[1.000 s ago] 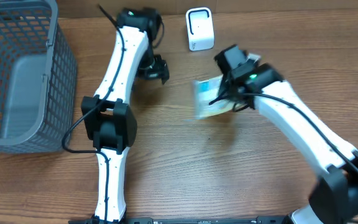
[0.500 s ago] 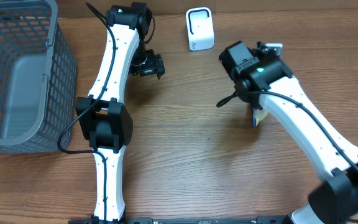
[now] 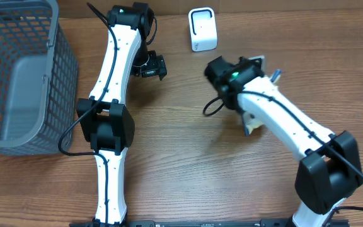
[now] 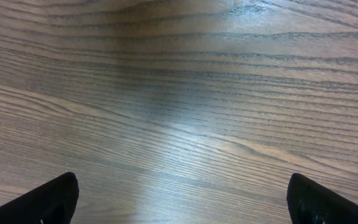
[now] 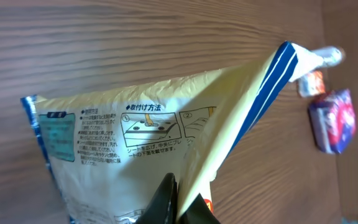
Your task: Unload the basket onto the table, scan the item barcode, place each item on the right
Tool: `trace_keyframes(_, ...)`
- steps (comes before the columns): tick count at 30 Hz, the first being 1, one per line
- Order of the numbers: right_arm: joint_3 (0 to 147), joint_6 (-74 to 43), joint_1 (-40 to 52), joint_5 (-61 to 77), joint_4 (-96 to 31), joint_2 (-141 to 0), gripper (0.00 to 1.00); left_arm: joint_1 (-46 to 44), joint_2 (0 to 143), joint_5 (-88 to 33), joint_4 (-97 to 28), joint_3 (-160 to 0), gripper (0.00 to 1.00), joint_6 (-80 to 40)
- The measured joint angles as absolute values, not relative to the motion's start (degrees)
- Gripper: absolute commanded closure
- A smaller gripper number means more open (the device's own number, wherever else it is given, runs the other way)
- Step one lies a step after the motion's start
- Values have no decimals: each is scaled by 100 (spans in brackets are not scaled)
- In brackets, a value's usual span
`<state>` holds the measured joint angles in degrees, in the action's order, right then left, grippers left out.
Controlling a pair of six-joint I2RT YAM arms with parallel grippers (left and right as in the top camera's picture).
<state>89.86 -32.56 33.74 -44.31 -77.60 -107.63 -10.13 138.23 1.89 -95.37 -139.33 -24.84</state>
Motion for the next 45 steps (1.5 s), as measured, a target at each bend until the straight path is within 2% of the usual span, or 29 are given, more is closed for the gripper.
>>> trace_keyframes(8,9233,-3286,3900,-4289,-8261,-10763,96,-1013,13823,189,-9537,-13933,0,-2486)
trace_keyframes(13,9776,-3568,3723,-4436,-8733,-10763,96,-1013,13823,180,-9539,-13933,0,-2486)
trace_keyframes(17,9979,-3651,3426,-4307,-8632,-10763,96,-1013,13823,-318,-9594,-13933,0,-2486)
trace_keyframes(18,9983,-3667,3378,-4230,-8582,-10763,96,-1013,13823,-539,-9513,-13933,9,-2480)
trace_keyframes(19,9981,-3682,3345,-4123,-8514,-10763,96,-1022,13823,-740,-9437,-13931,27,-2440)
trace_keyframes(20,9981,-3699,3339,-3964,-8394,-10763,96,-1037,13823,-1035,-9317,-13920,58,-2357)
trace_keyframes(22,9985,-3719,3352,-3769,-8243,-10763,96,-1087,13823,-1389,-9170,-13865,93,-2206)
trace_keyframes(23,9985,-3730,3354,-3623,-8123,-10763,96,-1160,13823,-1575,-9083,-13784,96,-2130)
trace_keyframes(34,9985,-3750,3129,-2137,-7413,-10763,96,-2036,13826,-3000,-7555,-12009,96,-1839)
trace_keyframes(45,9988,-3734,2775,-1033,-7022,-10763,96,-2064,13823,-4206,-5747,-10488,96,-2018)
